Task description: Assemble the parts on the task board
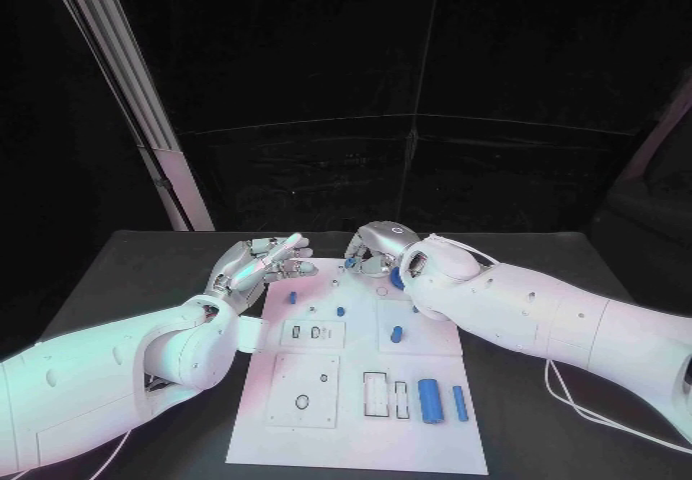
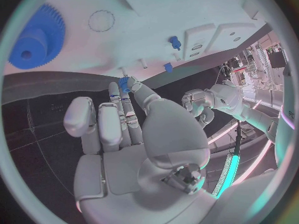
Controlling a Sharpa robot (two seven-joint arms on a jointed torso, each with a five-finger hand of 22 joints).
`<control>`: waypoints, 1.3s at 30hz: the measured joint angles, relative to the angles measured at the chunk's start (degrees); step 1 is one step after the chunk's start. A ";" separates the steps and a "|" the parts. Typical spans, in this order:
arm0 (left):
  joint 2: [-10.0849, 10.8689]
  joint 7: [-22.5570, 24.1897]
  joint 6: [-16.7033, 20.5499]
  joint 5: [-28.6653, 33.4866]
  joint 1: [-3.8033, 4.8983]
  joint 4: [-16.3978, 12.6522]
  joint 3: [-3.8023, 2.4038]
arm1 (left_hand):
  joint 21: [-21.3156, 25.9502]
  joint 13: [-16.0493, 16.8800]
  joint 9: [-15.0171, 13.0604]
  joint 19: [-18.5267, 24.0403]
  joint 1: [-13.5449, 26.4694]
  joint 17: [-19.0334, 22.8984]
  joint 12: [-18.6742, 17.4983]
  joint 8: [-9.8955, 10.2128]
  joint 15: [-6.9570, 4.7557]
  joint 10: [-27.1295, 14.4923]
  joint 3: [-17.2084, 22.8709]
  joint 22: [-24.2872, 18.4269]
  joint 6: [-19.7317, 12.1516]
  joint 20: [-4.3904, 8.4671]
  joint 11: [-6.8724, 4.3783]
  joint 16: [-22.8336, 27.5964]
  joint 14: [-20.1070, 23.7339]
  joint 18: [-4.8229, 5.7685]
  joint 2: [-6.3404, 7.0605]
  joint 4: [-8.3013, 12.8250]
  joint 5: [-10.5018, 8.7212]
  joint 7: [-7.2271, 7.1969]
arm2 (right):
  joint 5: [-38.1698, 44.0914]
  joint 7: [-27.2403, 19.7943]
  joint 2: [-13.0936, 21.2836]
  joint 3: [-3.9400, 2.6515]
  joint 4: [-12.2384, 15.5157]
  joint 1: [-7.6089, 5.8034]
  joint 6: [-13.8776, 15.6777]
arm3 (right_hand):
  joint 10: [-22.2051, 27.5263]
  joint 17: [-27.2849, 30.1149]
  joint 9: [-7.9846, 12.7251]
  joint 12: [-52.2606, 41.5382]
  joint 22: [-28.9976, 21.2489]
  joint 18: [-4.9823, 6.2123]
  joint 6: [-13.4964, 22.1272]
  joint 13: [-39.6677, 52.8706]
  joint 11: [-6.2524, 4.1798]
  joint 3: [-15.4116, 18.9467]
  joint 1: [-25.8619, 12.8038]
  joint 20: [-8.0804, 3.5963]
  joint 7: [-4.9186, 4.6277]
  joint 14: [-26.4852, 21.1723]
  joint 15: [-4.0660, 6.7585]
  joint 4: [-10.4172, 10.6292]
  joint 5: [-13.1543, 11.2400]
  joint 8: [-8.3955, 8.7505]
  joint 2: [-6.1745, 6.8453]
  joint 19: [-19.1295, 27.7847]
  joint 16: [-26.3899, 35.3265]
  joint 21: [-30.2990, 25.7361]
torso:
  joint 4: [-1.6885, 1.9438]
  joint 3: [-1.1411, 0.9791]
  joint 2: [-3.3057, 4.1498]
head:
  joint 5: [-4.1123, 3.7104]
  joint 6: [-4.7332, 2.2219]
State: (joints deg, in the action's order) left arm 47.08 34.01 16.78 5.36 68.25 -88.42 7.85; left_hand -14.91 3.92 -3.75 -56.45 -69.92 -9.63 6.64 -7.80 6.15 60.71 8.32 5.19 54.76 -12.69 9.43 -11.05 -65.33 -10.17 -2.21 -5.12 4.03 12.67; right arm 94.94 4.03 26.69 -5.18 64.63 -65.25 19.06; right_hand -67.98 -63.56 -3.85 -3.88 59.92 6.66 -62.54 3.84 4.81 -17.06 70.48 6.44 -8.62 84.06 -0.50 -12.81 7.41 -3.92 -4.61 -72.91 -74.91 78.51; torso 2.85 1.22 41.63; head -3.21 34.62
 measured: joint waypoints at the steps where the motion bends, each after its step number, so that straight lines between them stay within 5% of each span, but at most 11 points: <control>1: 0.01 0.00 0.00 0.01 0.01 -0.05 0.00 | 0.00 0.00 0.00 0.00 0.00 0.00 0.00 0.00 0.00 0.00 0.00 0.00 0.00 0.00 0.00 0.00 0.00 0.00 0.00 0.00 0.00 0.00 | 0.00 0.10 -0.15 0.00 -0.21 -0.01 0.00 | 0.00 0.00 0.00 0.00 0.00 0.00 0.01 0.00 0.00 0.00 0.00 0.00 0.00 0.00 0.00 0.00 -0.07 0.01 0.00 0.00 0.00 0.00 | 0.00 0.00 0.03 | 0.02 0.00; 39: -0.18 -0.14 -0.01 0.22 0.13 -0.12 -0.01 | 0.00 0.00 0.00 0.00 0.00 -0.03 0.00 -0.01 0.00 0.00 0.00 0.02 0.00 0.00 0.00 0.00 0.00 0.00 0.00 0.00 0.00 0.00 | 0.41 0.65 -5.70 0.03 -6.86 -0.19 -3.49 | 0.42 0.11 0.14 0.00 -0.03 0.00 0.38 -0.03 0.42 -0.71 -0.59 0.00 -0.06 0.00 0.00 0.40 -0.42 0.50 0.60 0.00 0.03 0.00 | 0.35 0.32 -0.07 | -0.12 0.80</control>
State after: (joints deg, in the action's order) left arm 46.90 33.87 16.76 5.58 68.39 -88.53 7.84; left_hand -14.91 3.92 -3.76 -56.45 -69.92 -9.66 6.64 -7.80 6.15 60.71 8.32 5.21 54.76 -12.69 9.43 -11.05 -65.33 -10.17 -2.21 -5.13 4.03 12.67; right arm 95.35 4.68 20.99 -5.16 57.76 -65.44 15.58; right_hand -67.56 -63.44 -3.71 -3.89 59.89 6.66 -62.16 3.81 5.23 -17.77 69.89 6.44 -8.68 84.05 -0.50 -12.41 6.99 -3.42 -4.00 -72.90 -74.89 78.51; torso 3.20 1.54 41.56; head -3.32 35.42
